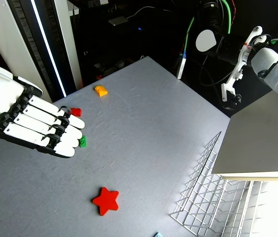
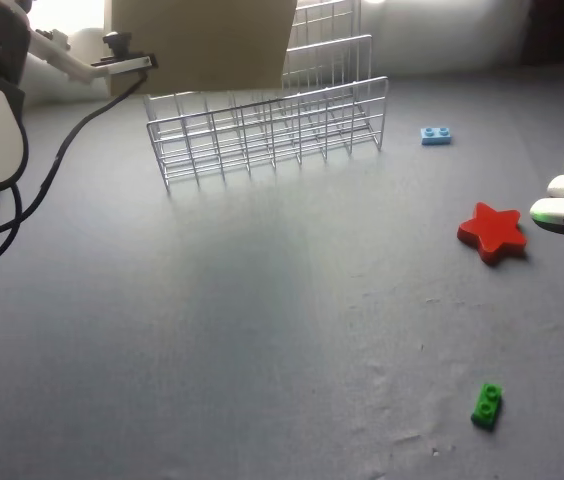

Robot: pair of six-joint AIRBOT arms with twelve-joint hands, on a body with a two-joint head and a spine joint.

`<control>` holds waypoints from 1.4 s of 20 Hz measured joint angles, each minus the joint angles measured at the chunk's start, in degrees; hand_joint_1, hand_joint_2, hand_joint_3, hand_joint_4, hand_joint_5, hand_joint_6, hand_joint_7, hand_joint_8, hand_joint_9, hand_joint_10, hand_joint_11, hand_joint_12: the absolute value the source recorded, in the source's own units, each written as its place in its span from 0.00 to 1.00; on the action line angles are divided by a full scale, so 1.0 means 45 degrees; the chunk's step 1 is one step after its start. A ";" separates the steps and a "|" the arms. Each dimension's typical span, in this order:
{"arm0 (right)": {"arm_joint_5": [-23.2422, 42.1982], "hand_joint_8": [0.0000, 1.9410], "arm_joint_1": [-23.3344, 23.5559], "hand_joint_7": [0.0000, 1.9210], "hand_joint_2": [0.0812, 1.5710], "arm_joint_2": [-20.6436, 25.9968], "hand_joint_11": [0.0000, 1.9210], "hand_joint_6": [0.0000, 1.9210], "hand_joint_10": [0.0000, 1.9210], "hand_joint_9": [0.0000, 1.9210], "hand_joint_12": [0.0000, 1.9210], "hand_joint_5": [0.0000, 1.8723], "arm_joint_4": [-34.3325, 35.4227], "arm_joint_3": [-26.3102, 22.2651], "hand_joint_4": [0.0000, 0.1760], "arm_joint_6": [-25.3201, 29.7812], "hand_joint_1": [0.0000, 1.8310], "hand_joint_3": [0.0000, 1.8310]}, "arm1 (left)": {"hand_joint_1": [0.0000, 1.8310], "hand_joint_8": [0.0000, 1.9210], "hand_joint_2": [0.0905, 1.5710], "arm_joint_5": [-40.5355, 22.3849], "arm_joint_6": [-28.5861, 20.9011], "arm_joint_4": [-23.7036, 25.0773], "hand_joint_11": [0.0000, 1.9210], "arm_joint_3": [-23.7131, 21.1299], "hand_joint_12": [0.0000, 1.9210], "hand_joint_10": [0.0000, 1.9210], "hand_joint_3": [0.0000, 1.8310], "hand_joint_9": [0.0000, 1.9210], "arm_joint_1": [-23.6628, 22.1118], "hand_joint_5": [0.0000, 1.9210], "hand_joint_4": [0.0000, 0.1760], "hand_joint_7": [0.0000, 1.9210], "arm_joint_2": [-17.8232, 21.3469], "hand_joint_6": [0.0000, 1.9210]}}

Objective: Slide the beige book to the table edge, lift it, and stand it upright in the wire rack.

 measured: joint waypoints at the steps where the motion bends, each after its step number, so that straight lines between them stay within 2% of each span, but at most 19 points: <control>1: -0.0005 0.00 0.0000 0.00 0.71 0.0000 0.00 0.00 0.00 0.00 0.00 0.00 -0.0005 0.0000 0.00 0.0000 0.00 0.00 | 0.65 0.60 0.74 0.0073 -0.0010 0.0058 0.25 0.0049 0.68 0.32 0.00 0.48 0.0087 0.39 0.00 0.49 -0.0049 0.65; 4: 0.0019 0.00 0.0000 0.00 0.71 0.0000 0.00 0.00 0.00 0.00 0.00 0.00 0.0005 0.0000 0.00 0.0000 0.00 0.00 | 0.65 0.62 0.75 0.0083 -0.0015 0.0044 0.24 0.0204 0.68 0.32 0.00 0.47 0.0107 0.38 0.00 0.48 -0.0199 0.67; 7: 0.0010 0.00 0.0010 0.00 0.71 0.0000 0.00 0.00 0.00 0.00 0.00 0.00 0.0000 0.0000 0.00 -0.0005 0.00 0.00 | 0.66 0.59 0.74 0.0214 -0.0034 0.0044 0.26 0.0379 0.65 0.30 0.00 0.49 0.0126 0.40 0.00 0.50 -0.0359 0.64; 10: 0.0019 0.00 0.0058 0.00 0.71 0.0000 0.00 0.00 0.00 0.00 0.00 0.00 0.0005 -0.0005 0.00 -0.0024 0.00 0.00 | 0.65 0.61 0.74 0.0539 -0.0039 0.0126 0.24 0.0374 0.68 0.30 0.00 0.48 0.0330 0.39 0.00 0.49 -0.0423 0.65; 15: 0.0010 0.00 0.0053 0.00 0.71 0.0000 0.00 0.00 0.00 0.00 0.00 0.00 -0.0015 -0.0029 0.00 -0.0029 0.00 0.00 | 0.66 0.59 0.73 0.0835 -0.0024 -0.0034 0.26 0.0364 0.67 0.31 0.00 0.50 0.0602 0.41 0.00 0.50 -0.0568 0.63; 24: 0.0015 0.00 0.0053 0.00 0.71 0.0000 0.00 0.00 0.00 0.00 0.00 0.00 -0.0010 -0.0039 0.00 -0.0029 0.00 0.00 | 0.66 0.60 0.74 0.1486 -0.0005 -0.0282 0.24 0.0670 0.67 0.32 0.00 0.49 0.0928 0.38 0.00 0.49 -0.1287 0.67; 25: 0.0015 0.00 0.0058 0.00 0.71 0.0000 0.00 0.00 0.00 0.00 0.00 0.00 -0.0005 -0.0044 0.00 -0.0024 0.00 0.00 | 0.65 0.63 0.75 0.1515 0.0000 -0.0243 0.24 0.0675 0.68 0.32 0.00 0.46 0.0928 0.38 0.00 0.47 -0.1302 0.67; 28: 0.0019 0.00 0.0058 0.00 0.70 0.0000 0.00 0.00 0.00 0.00 0.00 0.00 -0.0005 -0.0044 0.00 -0.0024 0.00 0.00 | 0.66 0.59 0.74 0.1690 0.0000 -0.0306 0.25 0.0806 0.69 0.33 0.00 0.47 0.0942 0.40 0.00 0.50 -0.1525 0.65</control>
